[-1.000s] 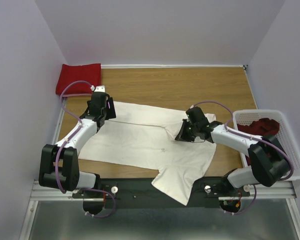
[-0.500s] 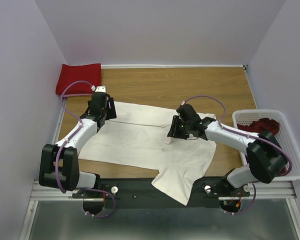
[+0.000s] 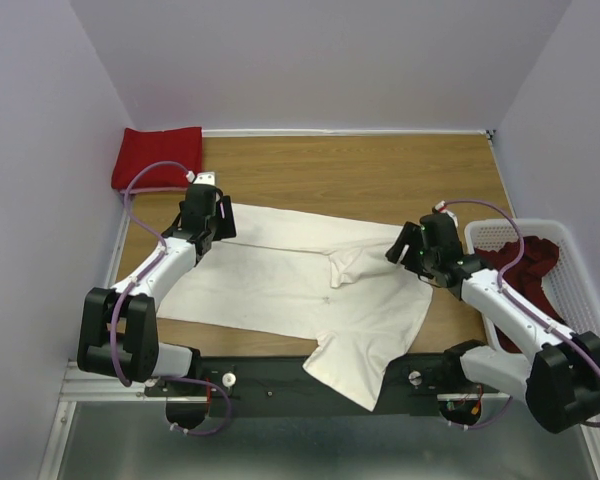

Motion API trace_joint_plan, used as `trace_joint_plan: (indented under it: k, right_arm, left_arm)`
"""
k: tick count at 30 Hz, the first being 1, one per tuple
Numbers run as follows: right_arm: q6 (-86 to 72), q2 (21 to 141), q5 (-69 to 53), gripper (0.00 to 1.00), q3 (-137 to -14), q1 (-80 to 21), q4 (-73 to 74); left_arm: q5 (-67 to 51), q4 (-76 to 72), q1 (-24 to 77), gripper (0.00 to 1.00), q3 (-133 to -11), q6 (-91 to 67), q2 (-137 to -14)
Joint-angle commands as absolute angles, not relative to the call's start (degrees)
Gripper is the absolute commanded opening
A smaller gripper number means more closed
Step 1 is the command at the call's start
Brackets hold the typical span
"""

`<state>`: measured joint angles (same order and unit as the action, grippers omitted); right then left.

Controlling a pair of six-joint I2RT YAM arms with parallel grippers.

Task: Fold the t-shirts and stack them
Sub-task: Fold the tshirt

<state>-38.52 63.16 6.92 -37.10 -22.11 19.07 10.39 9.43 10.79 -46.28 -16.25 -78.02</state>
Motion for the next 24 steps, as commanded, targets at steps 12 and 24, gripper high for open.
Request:
trace_joint_plan:
  k: [12,24]
  right_arm:
    - [-35.1,70.1,-13.5,0.77,-28.0,-11.2,-2.5]
    - [-31.8,75.1,-23.1,0.64,-30.7,-11.2,-4.7]
  left_arm:
    - [10.2,9.2,11.4,0.78,-47.7,-15.6,-78.4]
    - [10.1,9.4,11.4,0.78,-48.0,-15.5,-78.8]
